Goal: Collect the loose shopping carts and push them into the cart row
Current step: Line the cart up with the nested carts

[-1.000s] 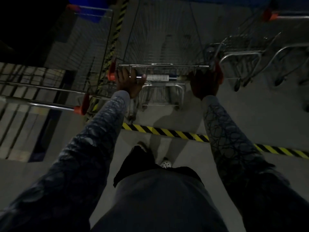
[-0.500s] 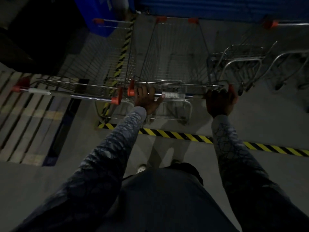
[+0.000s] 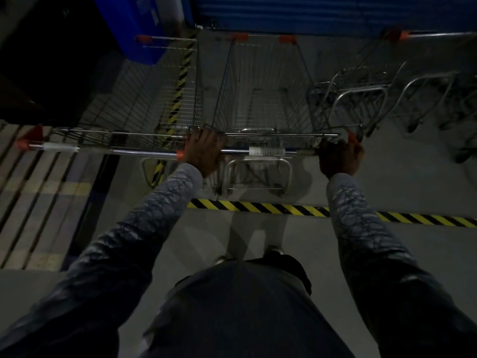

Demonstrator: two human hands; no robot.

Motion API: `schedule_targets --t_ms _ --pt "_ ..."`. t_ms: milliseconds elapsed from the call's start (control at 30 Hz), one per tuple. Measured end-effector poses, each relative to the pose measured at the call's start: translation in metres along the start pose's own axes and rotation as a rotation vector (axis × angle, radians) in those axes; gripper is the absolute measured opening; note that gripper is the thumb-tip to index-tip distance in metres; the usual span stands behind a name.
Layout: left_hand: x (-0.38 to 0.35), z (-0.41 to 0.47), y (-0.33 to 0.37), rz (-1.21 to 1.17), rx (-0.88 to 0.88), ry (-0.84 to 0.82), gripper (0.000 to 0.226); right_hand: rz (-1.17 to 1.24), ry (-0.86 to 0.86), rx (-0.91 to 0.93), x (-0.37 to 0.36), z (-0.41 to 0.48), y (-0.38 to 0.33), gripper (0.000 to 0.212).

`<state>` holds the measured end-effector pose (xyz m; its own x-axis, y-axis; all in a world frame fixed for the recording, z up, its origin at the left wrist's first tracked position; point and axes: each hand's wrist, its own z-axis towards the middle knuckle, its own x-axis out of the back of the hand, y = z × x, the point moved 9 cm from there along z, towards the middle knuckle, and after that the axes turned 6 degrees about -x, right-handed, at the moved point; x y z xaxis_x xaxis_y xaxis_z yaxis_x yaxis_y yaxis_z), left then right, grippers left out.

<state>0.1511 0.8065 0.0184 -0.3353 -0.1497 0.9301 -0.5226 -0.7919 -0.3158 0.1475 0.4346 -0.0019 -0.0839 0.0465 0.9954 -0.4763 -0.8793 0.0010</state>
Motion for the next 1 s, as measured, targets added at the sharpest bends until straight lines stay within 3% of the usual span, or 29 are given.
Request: schedule_targets --t_ms 233,533,667,767,1000 --pt "-0.010 -0.010 -0.047 0.013 0.162 -0.203 0.080 -0.050 -0.027 -0.003 -0.003 -0.007 0.003 0.042" --pt "-0.010 -0.015 -0.048 -0.027 0.176 -0.261 0.086 -0.028 0.013 0.039 0.007 -0.023 0.000 0.043" --pt "-0.009 -0.019 -0.048 -0.049 0.168 -0.258 0.086 0.013 0.060 0.048 0.009 -0.029 0.002 0.061" --pt "-0.009 -0.020 -0.049 -0.044 0.165 -0.267 0.086 0.030 0.113 0.080 0.012 -0.034 0.001 0.058" --pt "-0.008 -0.021 -0.049 -0.050 0.152 -0.264 0.084 -0.013 0.034 0.014 0.013 -0.030 0.012 0.061"
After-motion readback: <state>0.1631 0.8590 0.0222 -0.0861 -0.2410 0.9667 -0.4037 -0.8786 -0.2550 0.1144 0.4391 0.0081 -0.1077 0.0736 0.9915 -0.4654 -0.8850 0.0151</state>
